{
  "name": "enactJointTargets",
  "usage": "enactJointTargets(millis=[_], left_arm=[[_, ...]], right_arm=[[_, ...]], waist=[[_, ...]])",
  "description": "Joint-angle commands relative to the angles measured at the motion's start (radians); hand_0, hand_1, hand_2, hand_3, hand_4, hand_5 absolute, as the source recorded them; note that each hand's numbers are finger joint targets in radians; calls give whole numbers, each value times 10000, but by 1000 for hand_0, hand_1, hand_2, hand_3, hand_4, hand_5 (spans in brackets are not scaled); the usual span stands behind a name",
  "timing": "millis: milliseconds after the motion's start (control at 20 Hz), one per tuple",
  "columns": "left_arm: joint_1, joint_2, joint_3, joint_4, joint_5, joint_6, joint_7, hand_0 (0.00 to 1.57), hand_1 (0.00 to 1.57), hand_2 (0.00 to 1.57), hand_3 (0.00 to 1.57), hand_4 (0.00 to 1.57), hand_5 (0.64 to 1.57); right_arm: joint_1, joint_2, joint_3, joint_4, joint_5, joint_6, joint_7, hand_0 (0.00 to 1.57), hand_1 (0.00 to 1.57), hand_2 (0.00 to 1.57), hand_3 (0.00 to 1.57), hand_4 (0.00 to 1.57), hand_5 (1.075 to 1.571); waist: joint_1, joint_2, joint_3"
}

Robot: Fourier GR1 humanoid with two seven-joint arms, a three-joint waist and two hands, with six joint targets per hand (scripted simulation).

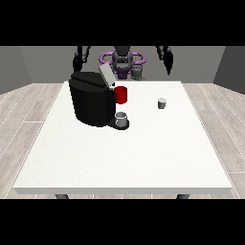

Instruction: Insert the coffee pod into the coffee machine and close the lid

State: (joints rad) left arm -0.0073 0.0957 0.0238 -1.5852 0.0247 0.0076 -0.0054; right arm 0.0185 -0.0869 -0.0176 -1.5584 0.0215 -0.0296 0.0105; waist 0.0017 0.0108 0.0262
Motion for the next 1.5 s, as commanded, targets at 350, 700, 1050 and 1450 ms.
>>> enactJointTargets(millis=[350, 700, 1050, 1450], left_arm=[[494, 73, 20, 271, 525, -1332, -2201, 0, 0, 0, 0, 304, 1571], [-379, 1250, 705, 801, 66, -1626, -1645, 0, 0, 0, 0, 320, 1571], [-1507, 2100, 1294, 1934, -530, -1494, -1252, 0, 0, 0, 0, 0, 1571], [-3246, 2944, 1617, 4062, -879, -1837, -409, 0, 0, 0, 0, 0, 1571]], right_arm=[[-301, 467, -910, 323, -313, -775, -1167, 0, 0, 0, 0, 109, 1571], [77, 624, -502, 381, -183, -754, -1646, 0, 0, 0, 0, 217, 1571], [-483, 308, -895, 407, -1024, 54, -2115, 0, 0, 0, 0, 186, 1571], [-1078, 864, 88, -59, -389, -724, -724, 0, 0, 0, 0, 259, 1571]], waist=[[33, -217, -264], [-357, -100, -261], [-920, 876, -259], [-1410, 1164, -264]])
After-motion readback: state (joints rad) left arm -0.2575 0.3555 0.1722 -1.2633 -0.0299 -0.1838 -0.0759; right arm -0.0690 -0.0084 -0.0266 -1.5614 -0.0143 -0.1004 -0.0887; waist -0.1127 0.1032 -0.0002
